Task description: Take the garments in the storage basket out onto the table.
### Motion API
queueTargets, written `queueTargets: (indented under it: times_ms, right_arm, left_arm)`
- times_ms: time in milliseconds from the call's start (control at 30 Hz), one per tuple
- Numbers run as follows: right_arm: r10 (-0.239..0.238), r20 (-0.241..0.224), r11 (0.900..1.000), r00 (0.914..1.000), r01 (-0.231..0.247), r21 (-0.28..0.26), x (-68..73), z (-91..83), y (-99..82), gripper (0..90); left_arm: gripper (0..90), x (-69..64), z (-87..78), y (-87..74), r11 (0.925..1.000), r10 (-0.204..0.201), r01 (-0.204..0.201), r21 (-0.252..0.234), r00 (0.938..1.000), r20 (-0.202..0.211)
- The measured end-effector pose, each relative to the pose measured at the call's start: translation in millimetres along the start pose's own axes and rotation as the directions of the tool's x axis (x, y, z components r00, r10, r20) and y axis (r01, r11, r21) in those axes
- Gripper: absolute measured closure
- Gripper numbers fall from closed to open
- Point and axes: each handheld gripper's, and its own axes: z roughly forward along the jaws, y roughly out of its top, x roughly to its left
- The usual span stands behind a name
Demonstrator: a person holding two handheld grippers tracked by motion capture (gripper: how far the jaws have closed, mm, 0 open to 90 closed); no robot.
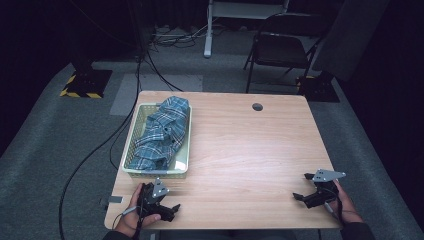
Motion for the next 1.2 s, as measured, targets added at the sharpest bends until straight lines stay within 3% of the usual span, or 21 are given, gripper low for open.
queueTargets:
  times_ms: [400,600,800,1200]
  right_arm:
    - [-0.002,-0.002,1.0000,1.0000,0.002,0.000,-0.3,0.1,0.1,0.3]
    - [-0.003,-0.003,1.0000,1.0000,0.003,0.000,-0.5,0.1,0.2,0.3]
    - [-0.004,-0.005,1.0000,1.0000,0.004,0.001,-0.8,0.2,0.3,0.2]
    - [-0.004,-0.005,1.0000,1.0000,0.004,0.001,-0.8,0.2,0.3,0.2]
  left_arm:
    - [0.0,0.1,0.7,-1.0,0.9999,0.000,0.000,-0.015,1.0000,0.000]
    - [0.2,-1.1,0.5,3.7,0.9997,-0.005,0.006,0.023,0.9999,-0.009]
    - [0.4,-4.8,-2.3,8.4,0.9957,-0.004,0.005,0.092,0.9999,-0.011]
    - [1.6,-10.3,-4.7,12.9,0.9903,0.022,-0.019,0.138,0.9995,-0.022]
